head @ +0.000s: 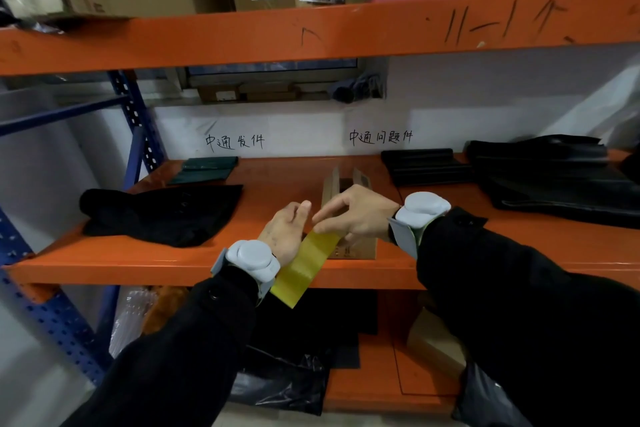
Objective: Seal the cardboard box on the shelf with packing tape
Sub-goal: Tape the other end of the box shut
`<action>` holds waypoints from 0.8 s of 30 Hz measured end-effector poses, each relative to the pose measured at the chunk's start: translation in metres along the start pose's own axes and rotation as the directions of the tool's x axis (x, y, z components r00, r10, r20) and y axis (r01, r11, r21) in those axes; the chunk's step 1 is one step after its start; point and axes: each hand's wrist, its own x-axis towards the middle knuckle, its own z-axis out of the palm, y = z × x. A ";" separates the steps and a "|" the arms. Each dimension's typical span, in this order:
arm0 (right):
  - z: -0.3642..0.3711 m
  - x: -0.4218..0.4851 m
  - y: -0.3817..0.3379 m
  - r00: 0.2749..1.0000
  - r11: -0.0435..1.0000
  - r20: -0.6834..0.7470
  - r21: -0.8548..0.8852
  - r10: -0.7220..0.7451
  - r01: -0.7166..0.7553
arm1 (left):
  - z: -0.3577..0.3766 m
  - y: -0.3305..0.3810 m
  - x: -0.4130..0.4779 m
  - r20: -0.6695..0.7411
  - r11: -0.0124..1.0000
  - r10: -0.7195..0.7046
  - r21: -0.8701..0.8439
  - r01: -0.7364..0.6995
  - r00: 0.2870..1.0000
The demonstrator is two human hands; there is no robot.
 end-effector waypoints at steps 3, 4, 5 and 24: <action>0.001 -0.003 -0.002 0.996 0.997 -0.081 -0.061 -0.044 0.039 | 0.001 0.002 0.001 -0.058 1.000 -0.018 -0.003 0.018 0.998; 0.002 -0.003 -0.003 0.991 0.995 -0.120 -0.087 -0.062 0.052 | 0.002 0.002 0.001 -0.075 1.000 -0.023 -0.004 0.023 0.997; 0.003 -0.003 -0.002 0.986 0.993 -0.151 -0.109 -0.071 0.054 | 0.002 0.002 0.002 -0.087 1.000 -0.025 -0.003 0.025 0.996; 0.028 -0.002 -0.022 0.982 0.846 -0.187 -0.521 0.019 -0.115 | 0.010 0.006 -0.007 -0.180 0.992 0.062 0.115 -0.042 0.982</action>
